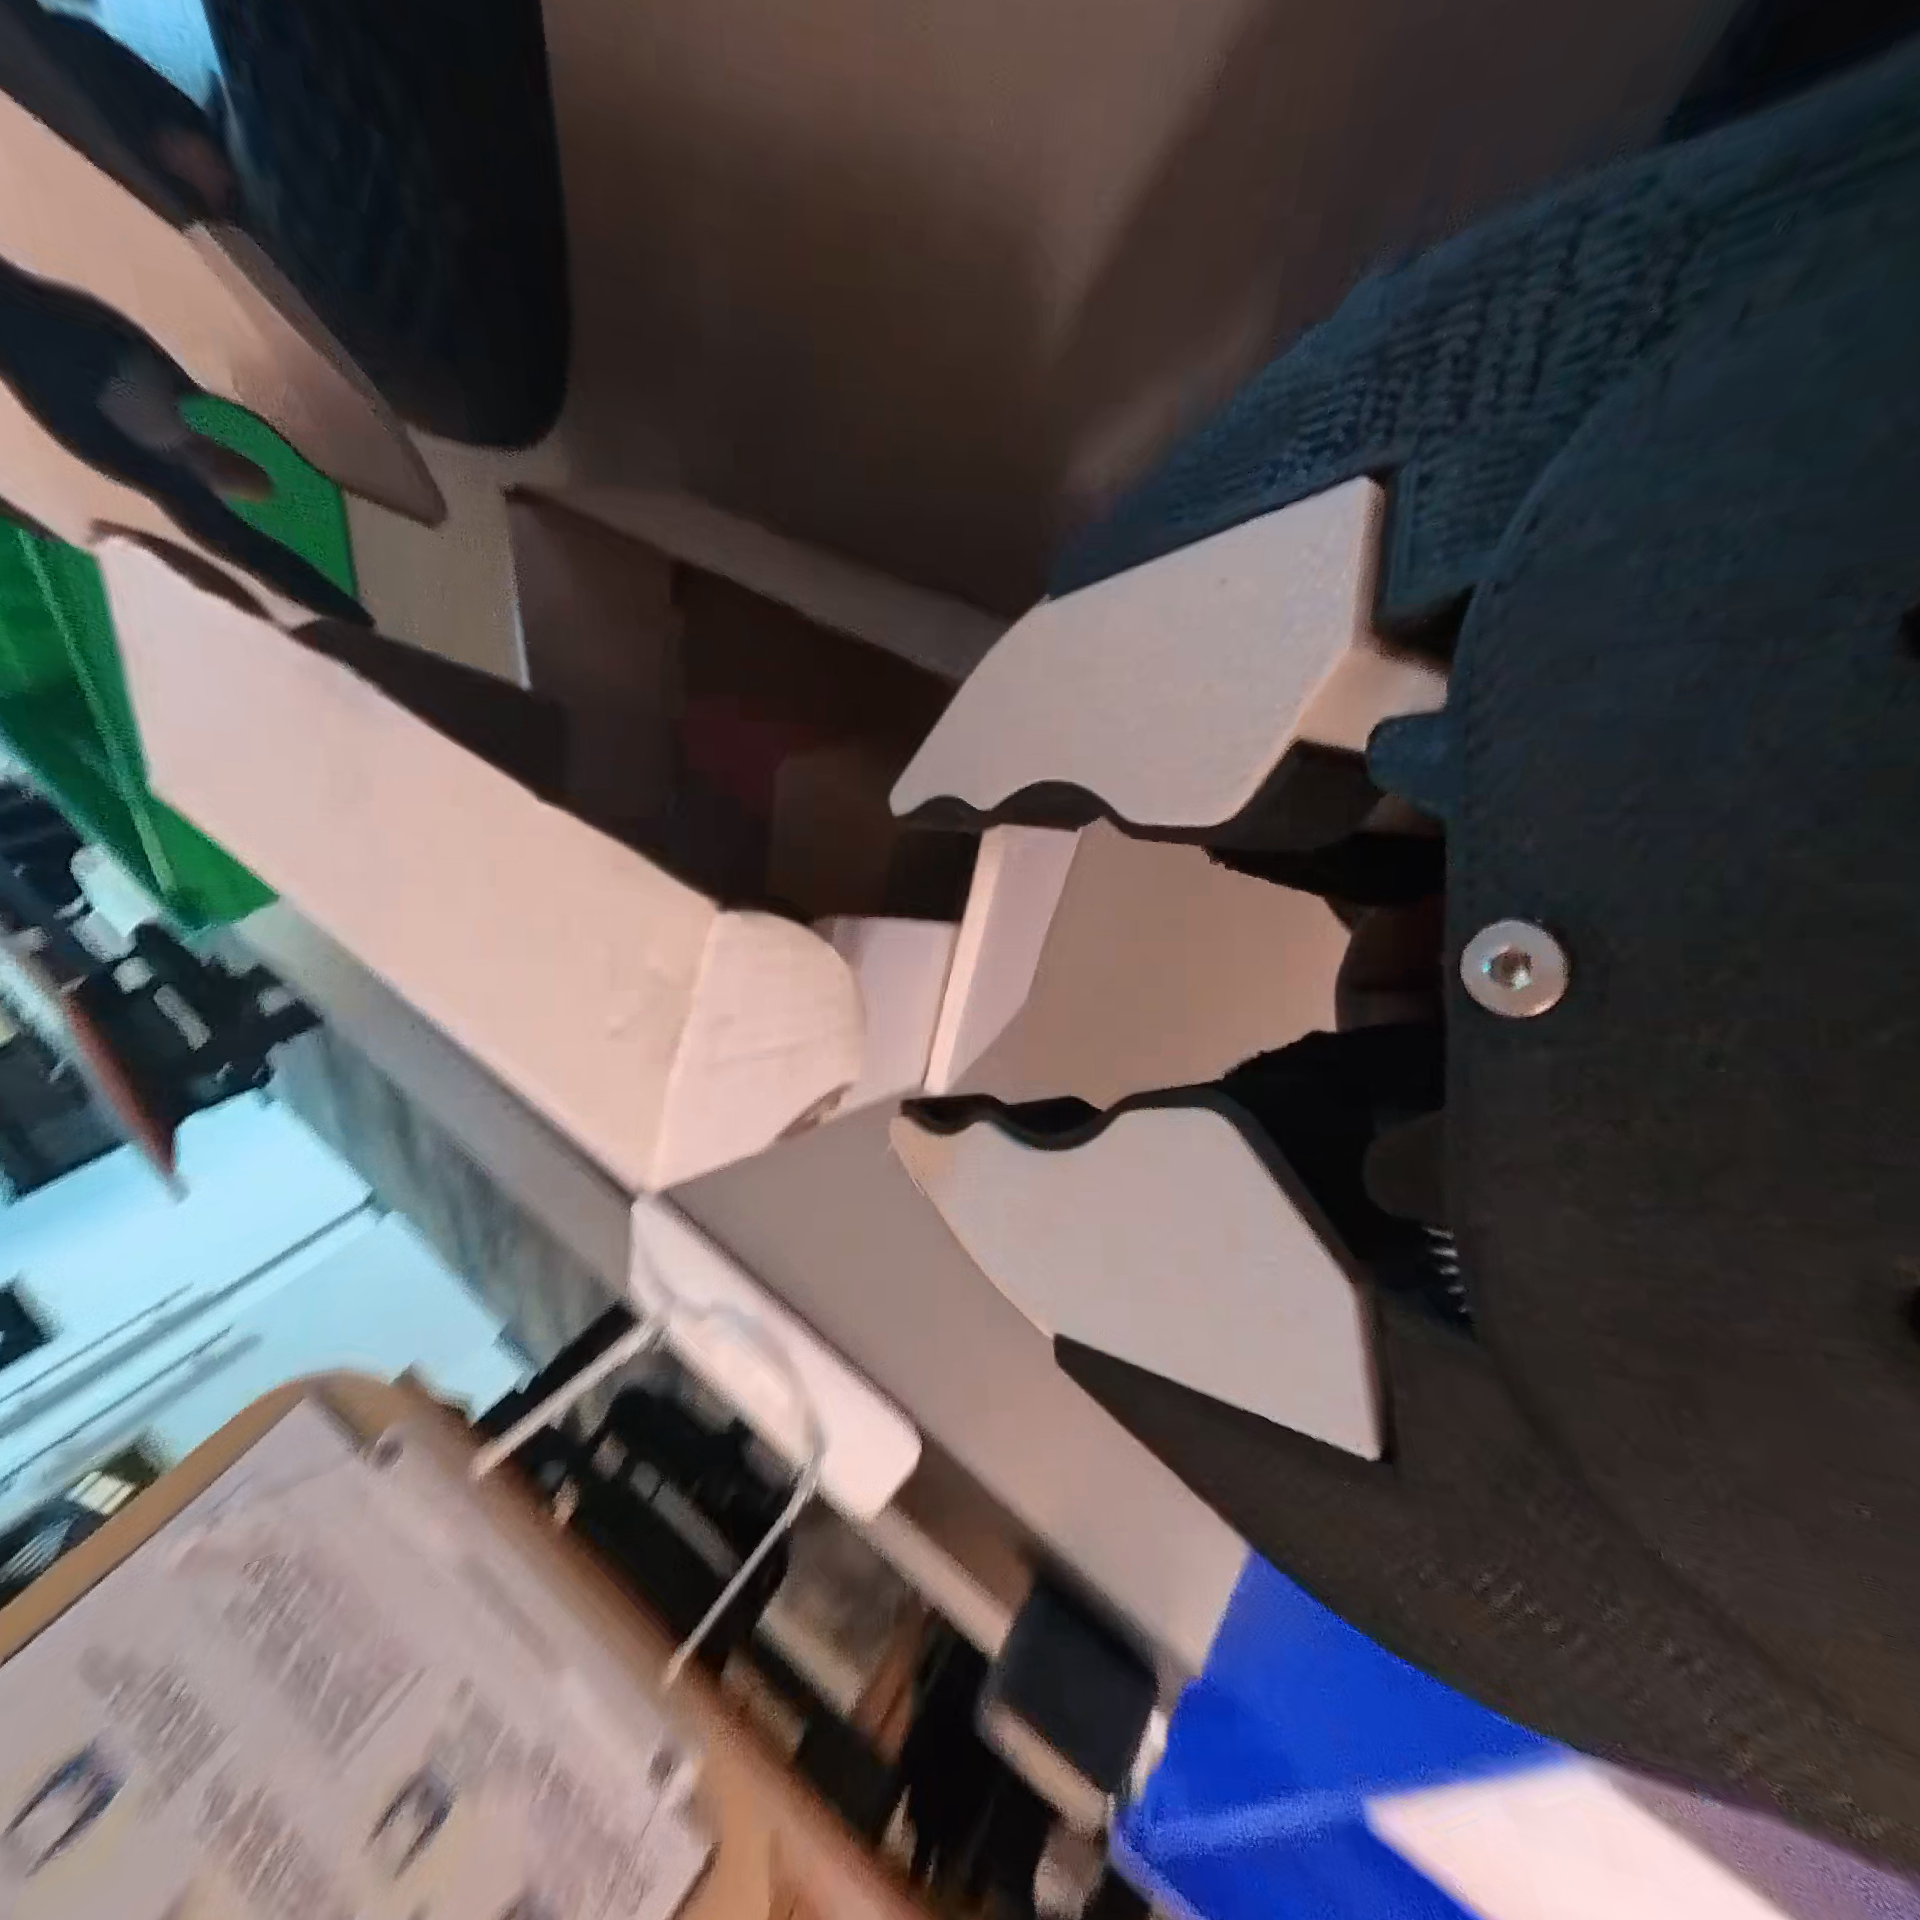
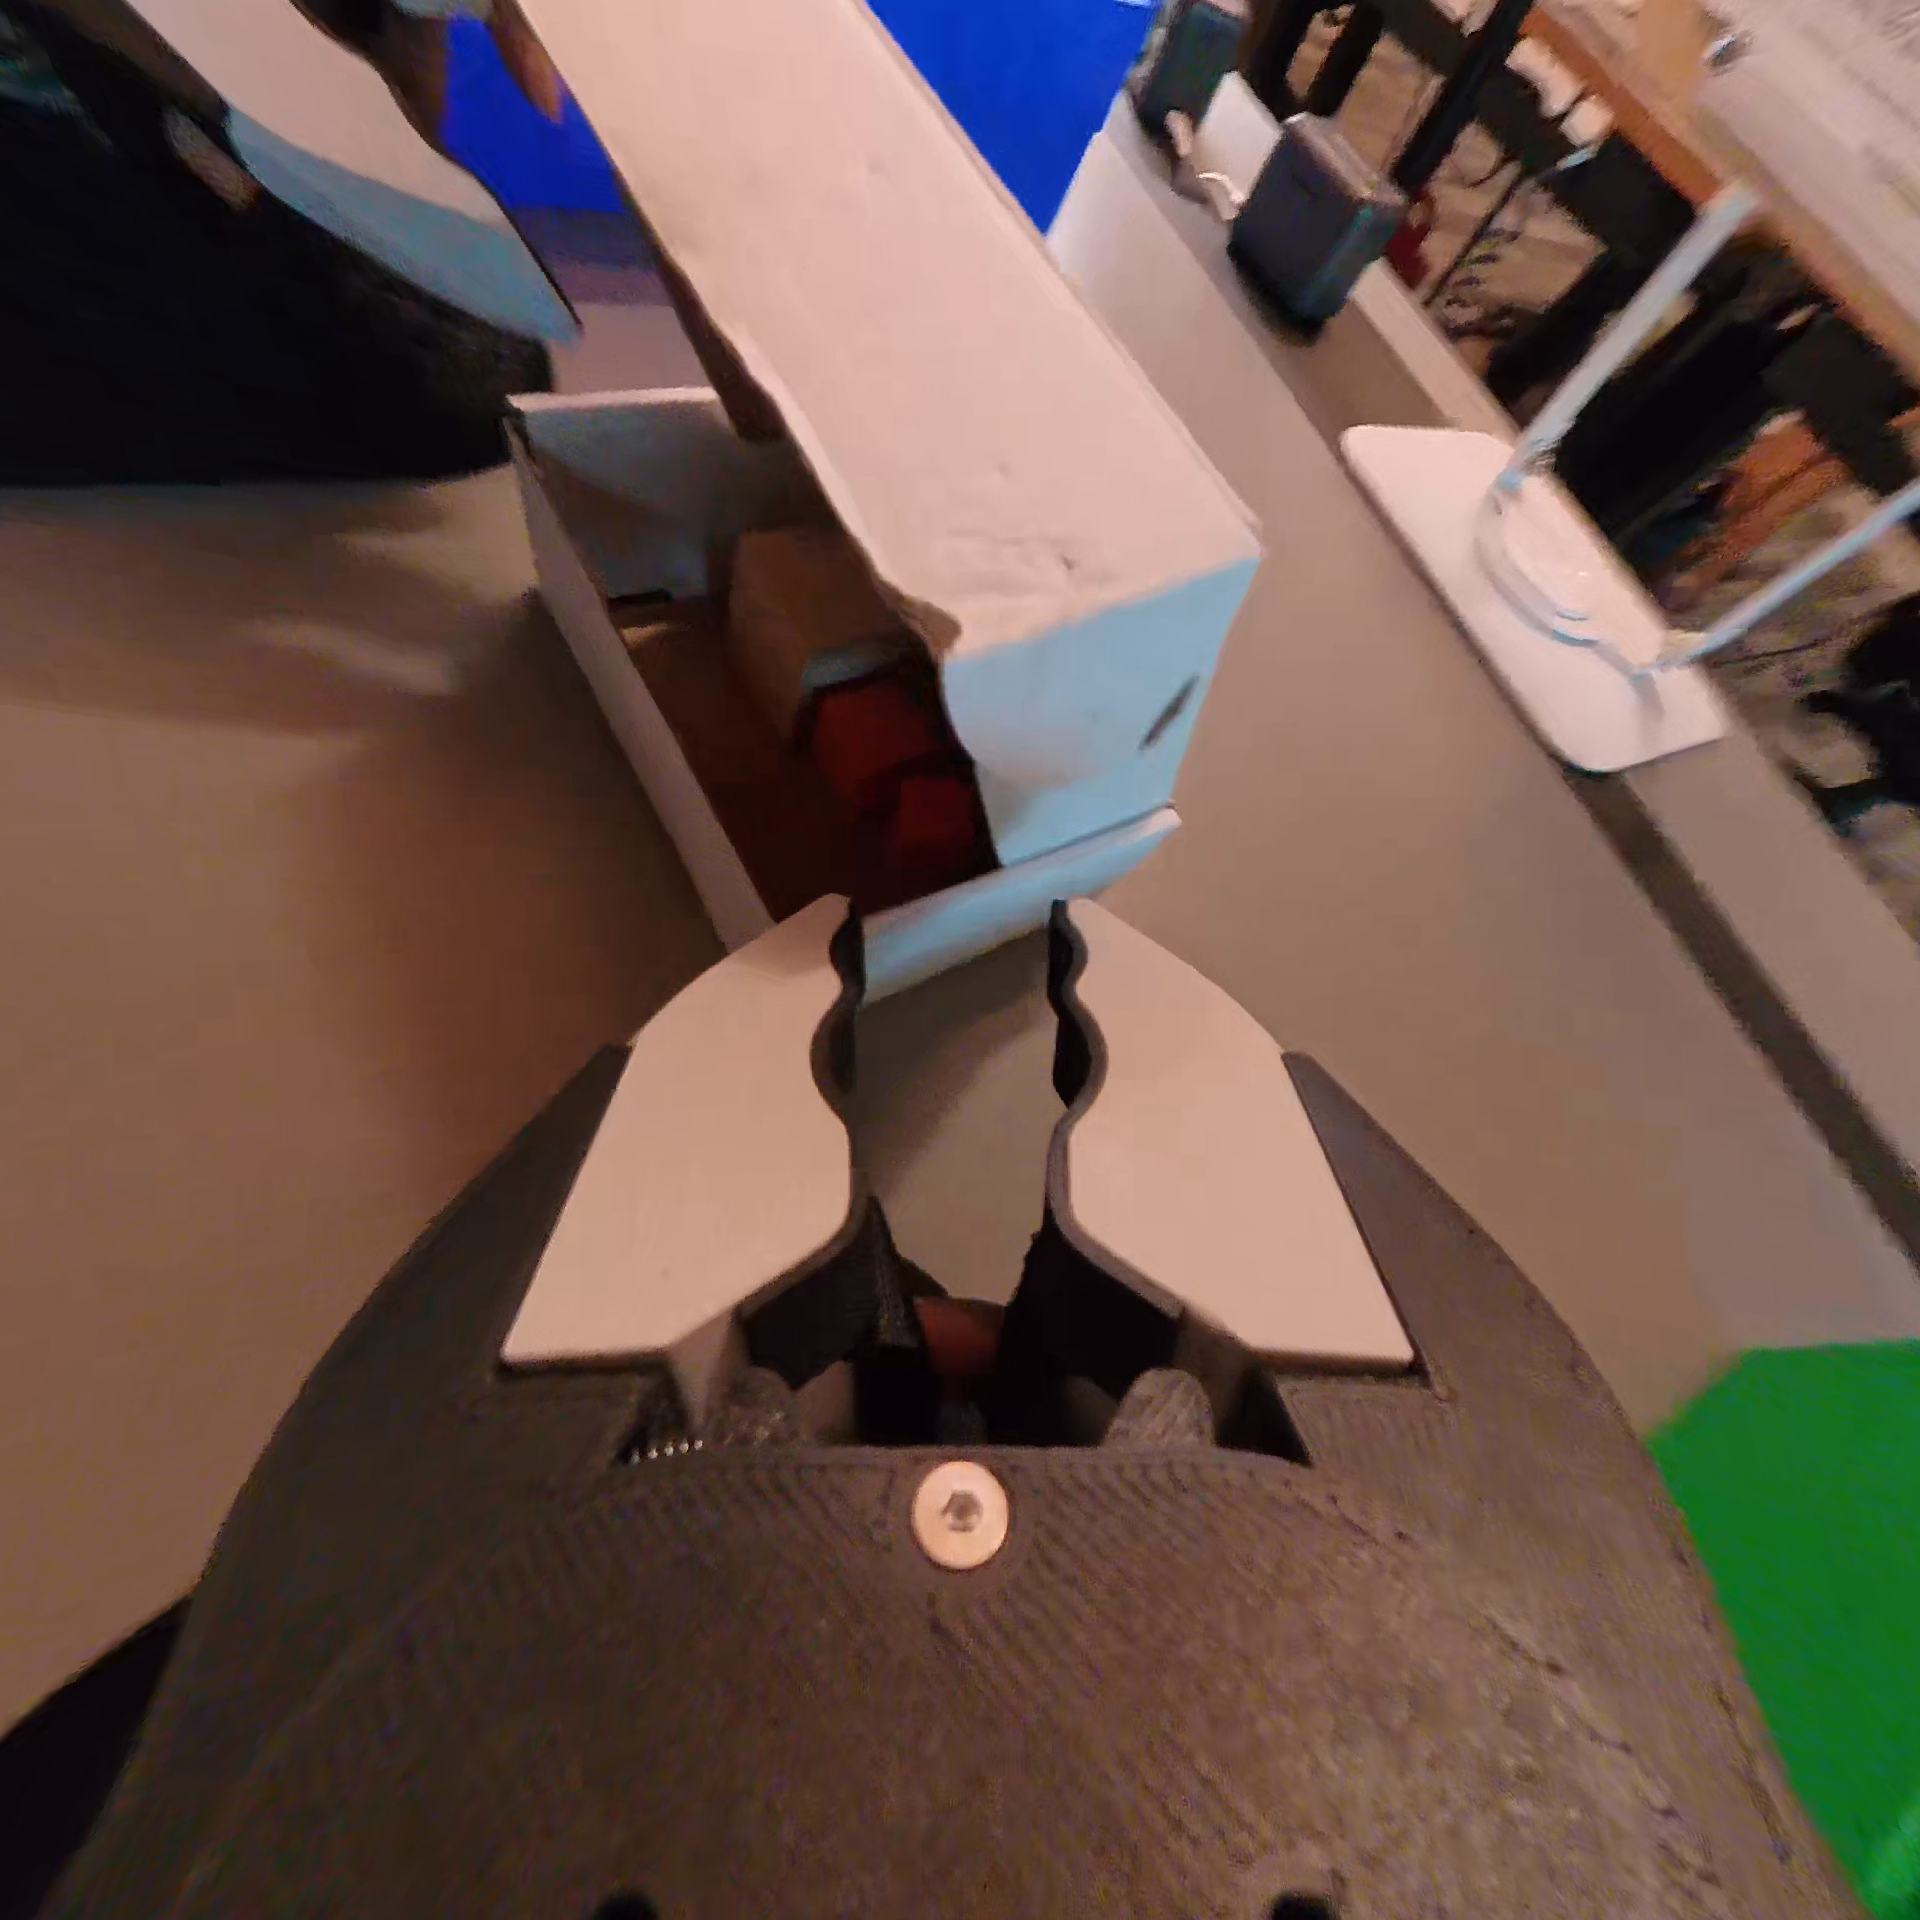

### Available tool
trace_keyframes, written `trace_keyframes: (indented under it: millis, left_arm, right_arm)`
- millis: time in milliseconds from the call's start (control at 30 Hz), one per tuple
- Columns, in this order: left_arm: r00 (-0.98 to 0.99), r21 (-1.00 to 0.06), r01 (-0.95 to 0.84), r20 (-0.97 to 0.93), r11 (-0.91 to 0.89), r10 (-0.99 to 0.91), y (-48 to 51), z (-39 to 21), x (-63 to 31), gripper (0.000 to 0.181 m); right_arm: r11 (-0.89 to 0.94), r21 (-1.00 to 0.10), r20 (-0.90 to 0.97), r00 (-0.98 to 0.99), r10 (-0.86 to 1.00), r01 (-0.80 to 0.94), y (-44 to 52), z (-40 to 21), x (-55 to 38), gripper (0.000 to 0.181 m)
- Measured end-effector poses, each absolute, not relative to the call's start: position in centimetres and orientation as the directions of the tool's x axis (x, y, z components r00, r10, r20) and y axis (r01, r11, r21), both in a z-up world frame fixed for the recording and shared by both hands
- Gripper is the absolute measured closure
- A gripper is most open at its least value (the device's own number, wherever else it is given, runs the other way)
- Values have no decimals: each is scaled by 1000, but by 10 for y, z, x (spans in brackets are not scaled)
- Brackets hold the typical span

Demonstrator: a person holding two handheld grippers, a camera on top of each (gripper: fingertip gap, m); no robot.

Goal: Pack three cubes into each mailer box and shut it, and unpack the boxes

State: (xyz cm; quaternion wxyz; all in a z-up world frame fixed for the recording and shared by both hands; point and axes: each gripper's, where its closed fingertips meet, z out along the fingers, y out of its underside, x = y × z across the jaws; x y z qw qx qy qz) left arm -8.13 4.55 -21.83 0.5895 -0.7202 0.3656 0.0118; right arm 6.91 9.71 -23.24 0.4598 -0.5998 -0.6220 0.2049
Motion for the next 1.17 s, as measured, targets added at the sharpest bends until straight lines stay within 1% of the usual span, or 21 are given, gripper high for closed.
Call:
trace_keyframes:
  millis: [33, 67, 133, 167, 233, 267, 300, 333, 367, 400, 433, 467, 500, 667, 733, 833, 900, 967, 1067, 1133, 1167]
  left_arm:
    - [722, -827, -562, -504, 24, -474, 43, -211, -84, 128]
    - [699, -807, -580, -562, 108, -442, 40, -201, -82, 127]
    - [650, -746, -615, -664, 257, -369, 34, -182, -75, 126]
    - [621, -711, -641, -702, 289, -349, 33, -177, -72, 126]
    - [550, -650, -700, -755, 294, -357, 36, -179, -68, 127]
    - [517, -621, -729, -775, 287, -363, 39, -182, -67, 132]
    - [490, -595, -752, -792, 283, -364, 42, -184, -67, 143]
    - [480, -580, -764, -804, 283, -352, 44, -182, -67, 153]
    - [475, -575, -765, -807, 289, -350, 44, -180, -66, 157]
    - [475, -585, -757, -798, 292, -370, 42, -179, -65, 159]
    - [480, -603, -746, -781, 282, -400, 39, -179, -63, 160]
    - [487, -623, -736, -759, 264, -433, 36, -181, -63, 160]
    - [495, -646, -724, -731, 243, -471, 32, -182, -63, 161]
    - [548, -796, -600, -480, 78, -685, 7, -194, -55, 165]
    - [552, -823, -568, -381, 0, -742, 0, -203, -53, 167]
    - [544, -814, -572, -288, -98, -788, -5, -223, -52, 167]
    - [535, -788, -601, -277, -130, -798, -5, -238, -52, 166]
    - [534, -778, -616, -300, -121, -791, -2, -245, -51, 165]
    - [531, -777, -620, -312, -109, -788, -3, -248, -50, 143]
    - [528, -788, -600, -259, -139, -809, -8, -251, -49, 129]
    - [538, -793, -589, -239, -158, -808, -9, -253, -51, 122]
  right_arm:
    - [247, -793, 392, 156, 907, 557, 100, -227, 75, 145]
    - [331, -775, 475, 151, 867, 538, 100, -219, 77, 143]
    - [533, -723, 641, 141, 754, 439, 92, -191, 75, 143]
    - [602, -689, 698, 147, 700, 403, 88, -179, 72, 143]
    - [674, -610, 771, 117, 626, 416, 85, -171, 68, 143]
    - [707, -564, 803, 85, 590, 427, 84, -171, 64, 143]
    - [739, -519, 834, 64, 548, 429, 83, -170, 61, 144]
    - [761, -482, 858, 54, 512, 435, 85, -168, 59, 150]
    - [767, -455, 866, 25, 499, 452, 86, -172, 57, 159]
    - [766, -438, 867, -4, 498, 470, 87, -176, 57, 172]
    - [764, -432, 864, -22, 503, 480, 87, -179, 57, 175]
    - [762, -438, 854, -43, 518, 477, 84, -181, 58, 175]
    - [750, -469, 828, -63, 557, 467, 79, -182, 59, 176]
    - [554, -722, 559, -123, 820, 414, 50, -186, 66, 177]
    - [460, -783, 440, -149, 885, 419, 42, -193, 67, 178]
    - [324, -821, 280, -163, 946, 470, 38, -211, 68, 178]
    - [282, -813, 229, -166, 959, 510, 39, -225, 69, 178]
    - [257, -799, 207, -152, 966, 543, 42, -236, 70, 177]
    - [255, -809, 207, -150, 967, 530, 43, -240, 71, 176]
    - [273, -812, 220, -163, 962, 517, 43, -240, 73, 173]
    - [278, -814, 230, -157, 960, 509, 44, -240, 74, 159]
